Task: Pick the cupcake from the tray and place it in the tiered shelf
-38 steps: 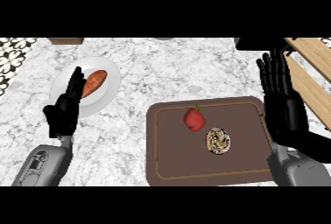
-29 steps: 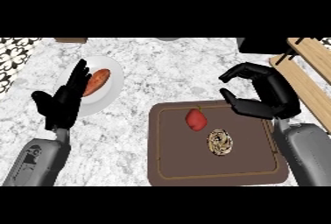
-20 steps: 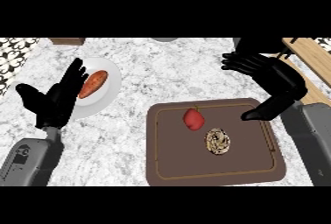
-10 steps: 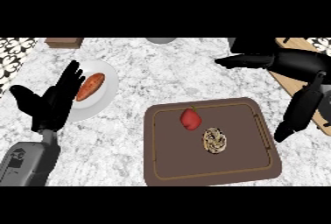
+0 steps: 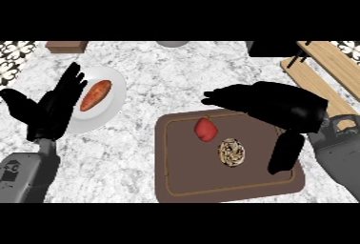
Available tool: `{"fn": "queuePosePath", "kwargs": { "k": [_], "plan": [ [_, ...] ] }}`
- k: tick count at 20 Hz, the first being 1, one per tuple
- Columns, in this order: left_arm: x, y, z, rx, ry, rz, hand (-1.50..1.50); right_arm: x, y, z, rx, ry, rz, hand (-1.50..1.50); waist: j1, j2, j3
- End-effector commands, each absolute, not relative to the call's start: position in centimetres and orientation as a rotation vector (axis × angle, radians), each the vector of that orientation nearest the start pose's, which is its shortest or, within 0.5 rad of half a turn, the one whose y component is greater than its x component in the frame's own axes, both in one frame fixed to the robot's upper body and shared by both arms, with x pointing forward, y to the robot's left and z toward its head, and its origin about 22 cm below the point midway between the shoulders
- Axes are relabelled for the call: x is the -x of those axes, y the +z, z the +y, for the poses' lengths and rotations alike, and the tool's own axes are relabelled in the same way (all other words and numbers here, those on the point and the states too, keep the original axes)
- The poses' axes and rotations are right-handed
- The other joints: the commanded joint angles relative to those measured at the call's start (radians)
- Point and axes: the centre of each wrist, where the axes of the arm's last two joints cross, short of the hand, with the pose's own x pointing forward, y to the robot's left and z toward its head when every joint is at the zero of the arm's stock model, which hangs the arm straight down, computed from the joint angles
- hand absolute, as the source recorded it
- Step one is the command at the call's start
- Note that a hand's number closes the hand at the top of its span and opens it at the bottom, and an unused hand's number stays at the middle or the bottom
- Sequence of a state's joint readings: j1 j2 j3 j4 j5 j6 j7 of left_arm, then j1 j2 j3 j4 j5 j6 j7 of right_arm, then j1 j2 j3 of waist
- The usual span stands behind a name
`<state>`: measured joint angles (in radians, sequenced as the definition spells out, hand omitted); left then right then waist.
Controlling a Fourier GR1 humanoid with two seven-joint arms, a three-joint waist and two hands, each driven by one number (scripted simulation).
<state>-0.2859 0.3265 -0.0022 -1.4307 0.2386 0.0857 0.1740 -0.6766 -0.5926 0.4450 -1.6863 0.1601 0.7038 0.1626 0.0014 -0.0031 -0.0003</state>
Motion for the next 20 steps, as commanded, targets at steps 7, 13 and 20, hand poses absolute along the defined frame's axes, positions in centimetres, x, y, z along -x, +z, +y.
{"fn": "queuePosePath", "kwargs": {
  "k": [7,13,20],
  "plan": [
    [-30.1,6.7,27.8,-0.098,-0.053,-1.519,0.00,-26.4,16.6,-16.1,0.361,1.960,-1.283,-1.50,-0.004,0.001,0.001],
    [-29.8,5.4,28.5,-0.093,-0.062,-1.531,0.00,-26.0,15.0,-15.6,0.436,1.974,-1.226,-1.50,-0.002,0.003,0.000],
    [-28.9,7.3,28.1,-0.078,-0.059,-1.538,0.00,-26.2,12.3,-15.6,0.467,1.999,-1.204,-1.50,0.002,0.002,0.000]
  ]
}}
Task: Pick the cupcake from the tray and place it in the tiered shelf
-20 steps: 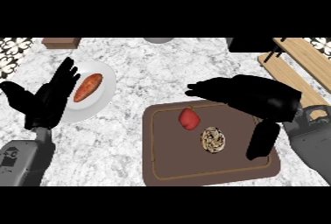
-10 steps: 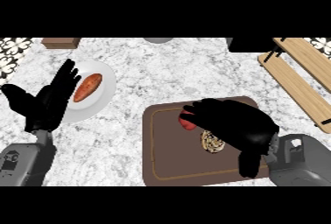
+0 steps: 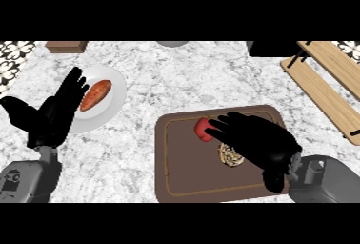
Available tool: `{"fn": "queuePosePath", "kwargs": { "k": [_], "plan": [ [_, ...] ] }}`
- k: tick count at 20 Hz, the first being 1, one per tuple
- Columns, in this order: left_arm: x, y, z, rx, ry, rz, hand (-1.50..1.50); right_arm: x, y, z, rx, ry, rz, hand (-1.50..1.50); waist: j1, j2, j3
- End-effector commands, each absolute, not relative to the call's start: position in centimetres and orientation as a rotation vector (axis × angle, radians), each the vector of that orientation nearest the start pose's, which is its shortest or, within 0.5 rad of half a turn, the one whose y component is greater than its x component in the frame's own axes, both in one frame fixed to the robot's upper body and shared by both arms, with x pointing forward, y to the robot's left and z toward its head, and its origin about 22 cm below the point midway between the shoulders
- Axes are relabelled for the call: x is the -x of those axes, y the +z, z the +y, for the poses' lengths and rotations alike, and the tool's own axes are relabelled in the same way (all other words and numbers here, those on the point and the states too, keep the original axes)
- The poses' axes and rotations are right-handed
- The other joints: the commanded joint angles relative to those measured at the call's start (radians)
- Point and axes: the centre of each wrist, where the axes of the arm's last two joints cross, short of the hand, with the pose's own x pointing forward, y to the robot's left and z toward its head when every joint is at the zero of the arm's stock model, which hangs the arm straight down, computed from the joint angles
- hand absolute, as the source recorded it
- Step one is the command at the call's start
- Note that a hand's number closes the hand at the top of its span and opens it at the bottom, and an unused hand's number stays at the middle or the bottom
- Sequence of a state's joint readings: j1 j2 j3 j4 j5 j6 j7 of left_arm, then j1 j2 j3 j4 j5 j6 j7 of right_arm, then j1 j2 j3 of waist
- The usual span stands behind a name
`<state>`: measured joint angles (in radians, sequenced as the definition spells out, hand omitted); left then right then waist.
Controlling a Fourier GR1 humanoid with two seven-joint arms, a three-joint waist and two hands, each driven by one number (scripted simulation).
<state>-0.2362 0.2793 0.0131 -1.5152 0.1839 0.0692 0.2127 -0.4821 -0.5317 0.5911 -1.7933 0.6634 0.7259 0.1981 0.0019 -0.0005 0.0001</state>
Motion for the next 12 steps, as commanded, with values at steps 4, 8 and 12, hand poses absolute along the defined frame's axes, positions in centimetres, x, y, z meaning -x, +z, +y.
{"fn": "queuePosePath", "kwargs": {
  "k": [4,8,12],
  "plan": [
    [-30.4,6.5,29.3,-0.088,-0.054,-1.539,0.00,-26.4,11.5,-15.3,0.476,1.977,-1.211,-1.50,-0.001,0.001,0.000],
    [-29.2,5.0,28.4,-0.087,-0.037,-1.520,0.00,-26.7,11.1,-16.2,0.460,1.969,-1.193,-1.50,0.000,0.001,0.000],
    [-29.6,6.6,27.3,-0.084,-0.054,-1.546,0.00,-28.2,10.7,-16.0,0.470,1.979,-1.176,-1.50,0.002,0.001,0.000]
  ]
}}
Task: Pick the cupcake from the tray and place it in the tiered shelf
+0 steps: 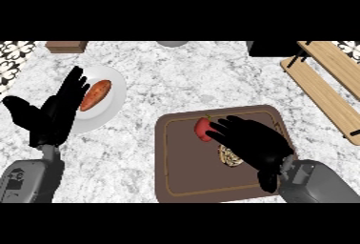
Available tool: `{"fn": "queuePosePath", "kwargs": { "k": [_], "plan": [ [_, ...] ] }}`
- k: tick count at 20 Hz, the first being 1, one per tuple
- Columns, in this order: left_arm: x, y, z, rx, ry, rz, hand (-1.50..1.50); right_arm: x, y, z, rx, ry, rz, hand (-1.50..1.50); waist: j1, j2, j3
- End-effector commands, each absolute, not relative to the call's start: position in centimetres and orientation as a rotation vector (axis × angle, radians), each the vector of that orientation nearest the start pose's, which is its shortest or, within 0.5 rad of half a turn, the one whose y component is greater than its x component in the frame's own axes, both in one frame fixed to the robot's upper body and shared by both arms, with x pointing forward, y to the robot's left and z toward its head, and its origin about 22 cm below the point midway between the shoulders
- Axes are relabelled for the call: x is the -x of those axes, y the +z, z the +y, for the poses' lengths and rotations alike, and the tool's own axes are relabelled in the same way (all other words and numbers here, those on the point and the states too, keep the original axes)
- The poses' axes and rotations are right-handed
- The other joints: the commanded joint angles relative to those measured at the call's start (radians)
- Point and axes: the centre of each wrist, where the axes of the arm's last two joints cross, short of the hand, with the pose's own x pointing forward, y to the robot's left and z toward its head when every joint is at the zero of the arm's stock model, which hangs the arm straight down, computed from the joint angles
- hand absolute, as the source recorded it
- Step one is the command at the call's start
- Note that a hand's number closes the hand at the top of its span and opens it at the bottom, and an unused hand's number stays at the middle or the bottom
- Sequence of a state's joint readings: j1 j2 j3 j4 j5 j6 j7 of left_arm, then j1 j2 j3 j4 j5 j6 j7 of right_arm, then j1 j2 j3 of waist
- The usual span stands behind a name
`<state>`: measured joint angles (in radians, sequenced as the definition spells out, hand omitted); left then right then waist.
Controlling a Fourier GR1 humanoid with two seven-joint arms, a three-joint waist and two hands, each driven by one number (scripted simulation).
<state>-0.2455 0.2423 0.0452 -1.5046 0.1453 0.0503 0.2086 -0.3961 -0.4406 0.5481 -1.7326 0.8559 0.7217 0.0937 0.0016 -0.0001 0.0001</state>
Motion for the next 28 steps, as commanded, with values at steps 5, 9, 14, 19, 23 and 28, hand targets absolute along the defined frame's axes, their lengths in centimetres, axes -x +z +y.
{"fn": "queuePosePath", "kwargs": {
  "k": [5,9,14,19,23,28],
  "plan": [
    [-32.0,6.2,27.9,-0.087,-0.041,-1.530,0.00,-27.6,6.4,-14.9,0.457,1.975,-1.206,-1.50,-0.001,0.002,0.000],
    [-30.3,7.9,28.8,-0.078,-0.044,-1.529,0.00,-28.6,5.4,-16.2,0.429,1.953,-1.179,-1.50,0.003,0.000,0.000],
    [-29.6,4.4,28.9,-0.075,-0.046,-1.526,0.00,-28.6,4.3,-14.6,0.431,1.958,-1.161,-1.50,0.001,0.001,0.000],
    [-30.0,5.6,27.3,-0.093,-0.050,-1.532,0.00,-28.0,1.6,-14.9,0.406,1.991,-1.120,1.50,0.000,0.000,0.000],
    [-30.9,6.7,28.4,-0.076,-0.059,-1.527,0.00,-28.4,2.8,-14.0,0.441,2.046,-1.223,1.50,0.001,0.000,0.000],
    [-28.9,7.0,28.3,-0.077,-0.047,-1.522,0.00,-28.1,1.6,-15.4,0.442,2.031,-1.325,1.50,0.002,-0.001,0.000]
  ]
}}
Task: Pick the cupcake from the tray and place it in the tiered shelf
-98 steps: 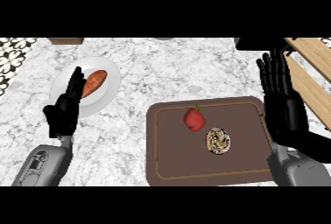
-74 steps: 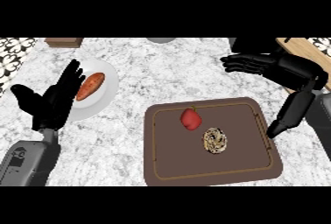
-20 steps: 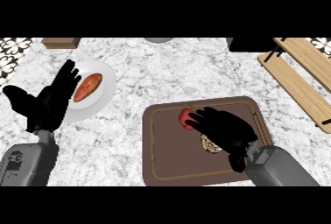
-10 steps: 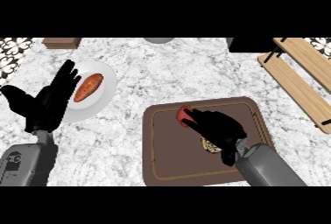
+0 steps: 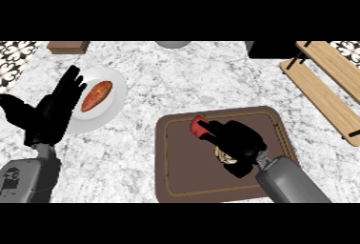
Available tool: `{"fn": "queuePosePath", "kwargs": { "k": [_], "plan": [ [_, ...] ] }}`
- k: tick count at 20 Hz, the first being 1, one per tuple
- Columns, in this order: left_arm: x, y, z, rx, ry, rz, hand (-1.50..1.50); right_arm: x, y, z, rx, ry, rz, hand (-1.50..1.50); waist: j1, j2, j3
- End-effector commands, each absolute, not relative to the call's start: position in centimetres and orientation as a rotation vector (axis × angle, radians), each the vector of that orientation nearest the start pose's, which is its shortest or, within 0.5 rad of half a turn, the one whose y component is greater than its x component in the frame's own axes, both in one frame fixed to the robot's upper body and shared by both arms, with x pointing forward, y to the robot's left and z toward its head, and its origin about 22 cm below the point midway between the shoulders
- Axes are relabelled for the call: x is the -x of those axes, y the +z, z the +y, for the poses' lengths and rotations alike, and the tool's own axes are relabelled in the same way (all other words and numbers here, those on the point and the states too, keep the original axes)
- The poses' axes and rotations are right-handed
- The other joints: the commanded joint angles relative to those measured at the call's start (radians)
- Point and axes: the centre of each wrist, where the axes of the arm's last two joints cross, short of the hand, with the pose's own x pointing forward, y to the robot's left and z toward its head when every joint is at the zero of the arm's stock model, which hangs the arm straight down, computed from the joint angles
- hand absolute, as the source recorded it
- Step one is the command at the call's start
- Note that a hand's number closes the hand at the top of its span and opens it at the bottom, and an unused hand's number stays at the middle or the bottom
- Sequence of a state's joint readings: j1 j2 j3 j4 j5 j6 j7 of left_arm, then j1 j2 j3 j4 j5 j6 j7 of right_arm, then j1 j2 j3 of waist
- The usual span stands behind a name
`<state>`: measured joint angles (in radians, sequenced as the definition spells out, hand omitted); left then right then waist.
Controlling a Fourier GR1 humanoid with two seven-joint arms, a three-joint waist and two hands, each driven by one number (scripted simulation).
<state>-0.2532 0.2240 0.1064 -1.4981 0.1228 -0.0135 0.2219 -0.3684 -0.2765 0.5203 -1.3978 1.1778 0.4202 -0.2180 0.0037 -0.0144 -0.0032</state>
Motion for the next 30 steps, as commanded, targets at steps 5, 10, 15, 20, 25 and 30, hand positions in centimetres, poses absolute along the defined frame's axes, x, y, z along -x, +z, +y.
{"fn": "queuePosePath", "kwargs": {
  "k": [5,10,15,20,25,30],
  "plan": [
    [-30.4,6.5,27.8,-0.095,-0.008,-1.521,0.00,-24.1,0.6,-12.5,0.555,1.705,-1.229,1.50,-0.028,0.009,0.003],
    [-29.7,6.6,29.4,-0.100,-0.035,-1.515,0.00,-21.0,1.1,-11.2,0.635,1.395,-1.218,1.50,-0.019,0.011,0.003],
    [-29.3,6.2,28.5,-0.096,-0.046,-1.514,0.00,-18.9,5.3,-13.1,0.539,1.131,-1.447,1.50,-0.016,0.010,0.004],
    [-29.0,5.7,28.7,-0.116,-0.051,-1.519,0.00,-16.7,13.0,-12.9,0.586,0.837,-1.686,1.50,-0.014,0.007,0.002],
    [-29.1,6.8,28.6,-0.096,-0.053,-1.533,0.00,-14.2,17.9,-15.2,0.635,0.630,-1.771,1.50,-0.009,0.009,0.002],
    [-29.7,5.4,26.3,-0.084,-0.039,-1.526,0.00,-15.5,21.2,-17.7,0.715,0.556,-1.743,1.50,-0.008,0.015,0.003]
  ]
}}
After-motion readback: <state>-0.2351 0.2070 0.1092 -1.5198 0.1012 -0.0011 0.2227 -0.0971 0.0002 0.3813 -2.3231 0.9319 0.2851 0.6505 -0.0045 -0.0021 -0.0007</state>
